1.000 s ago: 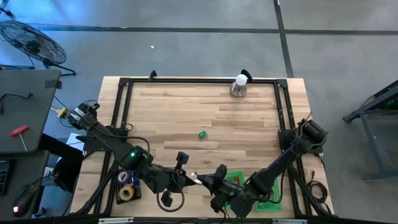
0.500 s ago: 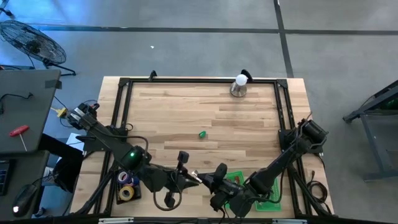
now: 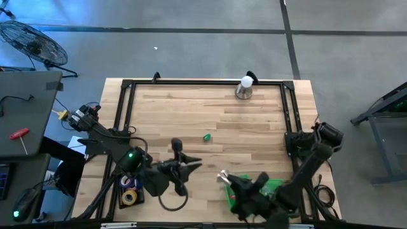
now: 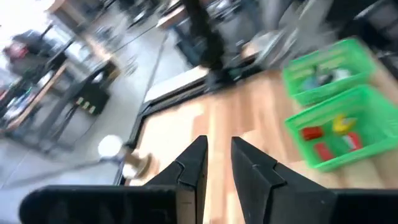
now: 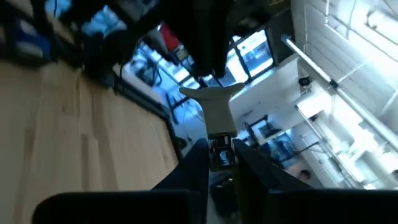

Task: Pick and place Stapler, Stapler remover, tape
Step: Put the gray staple remover into the right green bin

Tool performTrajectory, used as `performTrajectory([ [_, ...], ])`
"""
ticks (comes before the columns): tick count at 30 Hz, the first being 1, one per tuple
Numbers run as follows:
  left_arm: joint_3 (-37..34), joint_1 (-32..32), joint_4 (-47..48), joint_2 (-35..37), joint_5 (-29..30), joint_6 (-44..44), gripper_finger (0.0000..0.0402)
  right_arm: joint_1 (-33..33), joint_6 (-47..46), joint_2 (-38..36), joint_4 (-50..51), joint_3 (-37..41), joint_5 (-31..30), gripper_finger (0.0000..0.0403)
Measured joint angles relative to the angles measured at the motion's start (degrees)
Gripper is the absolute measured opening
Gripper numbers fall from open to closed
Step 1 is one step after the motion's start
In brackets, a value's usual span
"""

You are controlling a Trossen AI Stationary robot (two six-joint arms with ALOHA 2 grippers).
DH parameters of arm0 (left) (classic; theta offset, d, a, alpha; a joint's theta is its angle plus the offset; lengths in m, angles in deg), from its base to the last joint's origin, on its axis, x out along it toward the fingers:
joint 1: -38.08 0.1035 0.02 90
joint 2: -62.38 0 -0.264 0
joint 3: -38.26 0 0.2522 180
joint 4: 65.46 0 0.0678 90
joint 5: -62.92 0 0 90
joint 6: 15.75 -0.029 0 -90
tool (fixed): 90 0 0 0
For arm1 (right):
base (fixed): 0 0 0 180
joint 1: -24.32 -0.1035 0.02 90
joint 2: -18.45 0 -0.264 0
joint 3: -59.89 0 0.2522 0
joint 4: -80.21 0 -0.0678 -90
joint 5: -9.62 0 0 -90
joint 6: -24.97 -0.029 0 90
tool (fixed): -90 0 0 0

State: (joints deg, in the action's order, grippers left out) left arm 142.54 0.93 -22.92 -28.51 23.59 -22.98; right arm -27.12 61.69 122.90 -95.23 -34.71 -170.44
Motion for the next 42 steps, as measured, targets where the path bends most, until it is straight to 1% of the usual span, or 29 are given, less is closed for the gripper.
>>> performTrajectory([
  [5,-0.04,0.03,8.69,0.0,3.45,8.97,0.0066,-3.51,-5.7,-2.58,-1.11,0.04,-0.03,0.0037],
  [9,-0.04,0.0,14.25,0.0,3.57,13.3,0.0066,-6.33,-9.66,-5.11,-1.41,0.04,0.01,0.0037],
  [12,-0.04,0.03,17.23,0.0,3.54,16.93,0.0066,-7.24,-9.82,-7.51,-1.47,0.04,0.09,0.0037],
  [18,-0.04,0.02,22.83,0.0,3.45,23.22,0.0066,-5.77,-9.5,-12.41,-0.28,0.04,0.17,0.0037],
  [22,-0.04,0.03,26.03,0.0,1.9,26.91,0.0066,-3.35,-12.48,-16.68,2.36,0.04,0.0,0.0037],
  [25,-0.04,0.0,28.04,0.0,0.79,28.7,0.0066,-0.88,-16.7,-19.18,8.13,0.04,-0.03,0.0037],
  [27,-0.04,0.0,28.91,0.0,0.75,29.93,0.0066,1.13,-20.46,-20.48,13.83,0.04,0.48,0.0037],
  [28,-0.04,0.0,29.15,0.0,0.73,30.18,0.0066,2.35,-22.51,-21.12,17.56,0.04,2.76,0.0037],
  [29,-0.04,0.02,29.27,0.0,0.73,30.25,0.0066,3.7,-25.36,-21.74,21.53,0.04,6.53,0.0037],
  [30,-0.04,0.01,29.28,0.0,0.76,30.27,0.0066,5.42,-28.9,-22.38,25.48,0.04,11.84,0.0037],
  [32,-0.04,0.03,29.28,0.0,0.83,30.27,0.0066,9.77,-37.28,-23.16,32.03,0.04,24.39,0.0037],
  [33,-0.04,0.03,29.28,0.0,0.87,30.29,0.0066,12.24,-41.44,-23.22,34.86,0.04,29.42,0.0037],
  [35,-0.04,0.03,29.31,0.0,0.87,30.3,0.0066,16.65,-50.01,-23.05,42.03,0.04,35.68,0.0037],
  [37,-0.04,0.02,29.37,0.0,0.52,30.51,0.0066,20.49,-60.04,-22.57,51.61,0.04,39.5,0.0037],
  [38,-0.04,0.0,29.66,0.0,0.13,30.89,0.0066,22.07,-65.67,-22.38,56.98,0.04,42.45,0.0037],
  [40,-0.07,0.03,30.88,-0.02,-0.32,32.01,0.0066,24.42,-76.74,-22.12,67.72,0.04,49.11,0.0037],
  [42,-0.07,0.03,32.73,-0.02,-0.36,33.34,0.0066,25.18,-87.44,-21.97,76.64,0.04,55.33,0.0037],
])
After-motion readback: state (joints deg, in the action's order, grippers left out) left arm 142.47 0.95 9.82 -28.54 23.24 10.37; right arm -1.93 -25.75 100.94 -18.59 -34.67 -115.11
